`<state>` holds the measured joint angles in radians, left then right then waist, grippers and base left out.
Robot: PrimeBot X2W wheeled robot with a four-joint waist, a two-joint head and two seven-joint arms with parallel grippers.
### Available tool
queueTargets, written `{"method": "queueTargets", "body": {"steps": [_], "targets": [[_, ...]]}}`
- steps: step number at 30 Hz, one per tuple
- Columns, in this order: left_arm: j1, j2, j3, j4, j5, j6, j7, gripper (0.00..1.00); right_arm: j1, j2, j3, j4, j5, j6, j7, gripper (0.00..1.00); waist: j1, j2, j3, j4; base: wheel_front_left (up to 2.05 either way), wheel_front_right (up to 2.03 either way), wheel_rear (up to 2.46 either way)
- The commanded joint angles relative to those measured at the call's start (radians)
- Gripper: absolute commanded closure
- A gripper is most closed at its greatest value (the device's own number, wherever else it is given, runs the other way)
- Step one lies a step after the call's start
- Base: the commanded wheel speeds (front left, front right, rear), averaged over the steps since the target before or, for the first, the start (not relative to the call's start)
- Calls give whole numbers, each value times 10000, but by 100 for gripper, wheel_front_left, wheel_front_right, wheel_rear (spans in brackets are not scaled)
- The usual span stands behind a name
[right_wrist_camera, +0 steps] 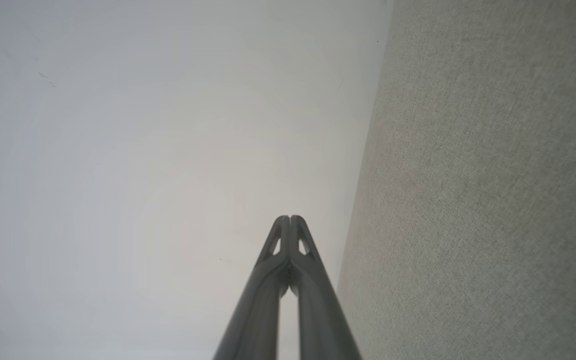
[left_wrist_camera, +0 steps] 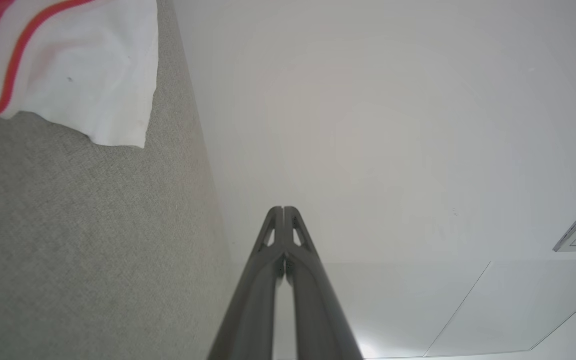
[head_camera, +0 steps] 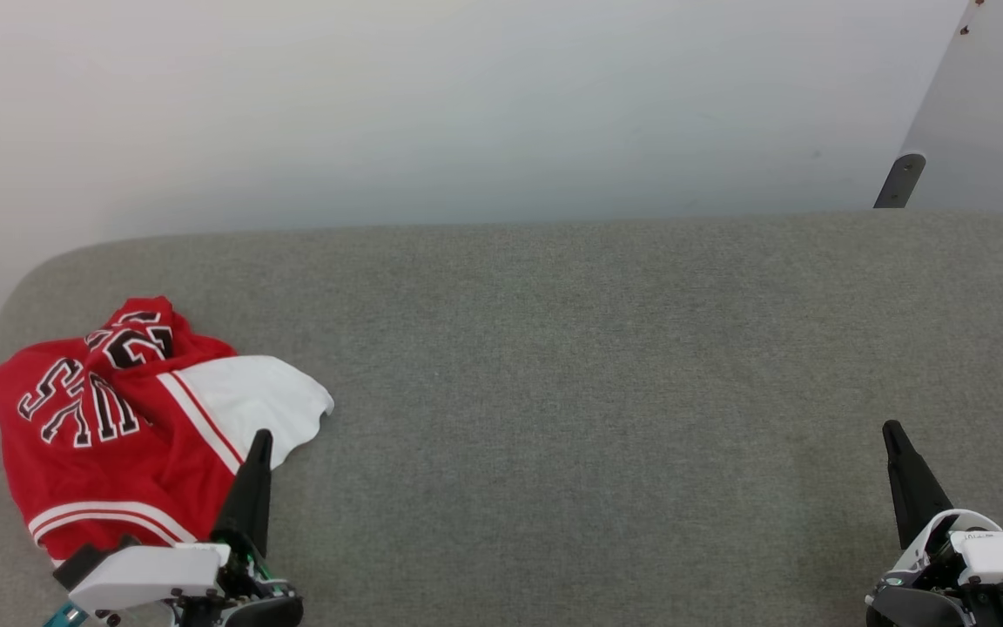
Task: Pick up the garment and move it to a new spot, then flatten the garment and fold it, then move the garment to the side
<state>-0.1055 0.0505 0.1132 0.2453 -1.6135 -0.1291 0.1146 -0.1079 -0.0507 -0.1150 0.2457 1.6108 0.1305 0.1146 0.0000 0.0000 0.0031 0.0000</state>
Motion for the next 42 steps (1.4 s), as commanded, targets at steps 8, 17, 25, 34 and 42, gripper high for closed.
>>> {"method": "queueTargets", "body": {"steps": [8,17,25,34,42], "targets": [[-100,-12,12,8,14,-33,12,100,-33,30,16,-2,43,4,-4,100,0,0,0,0,0,0,0],[167,-42,-19,220,10,17,-12,0,115,21,5,221,-4,-4,-7,0,1,0,2,0,0,0,0],[92,-19,-94,317,222,16,-238,0,-92,2,143,505,-102,-3,-242,0,0,0,12,11,0,0,0],[-193,321,-516,415,1349,11,-767,0,-587,-271,560,779,-992,-2,-766,0,0,0,21,27,0,0,0],[-332,370,-491,312,3120,38,-1124,0,-872,-405,801,621,-2380,-2,-1124,0,0,0,37,30,0,0,0]]}}
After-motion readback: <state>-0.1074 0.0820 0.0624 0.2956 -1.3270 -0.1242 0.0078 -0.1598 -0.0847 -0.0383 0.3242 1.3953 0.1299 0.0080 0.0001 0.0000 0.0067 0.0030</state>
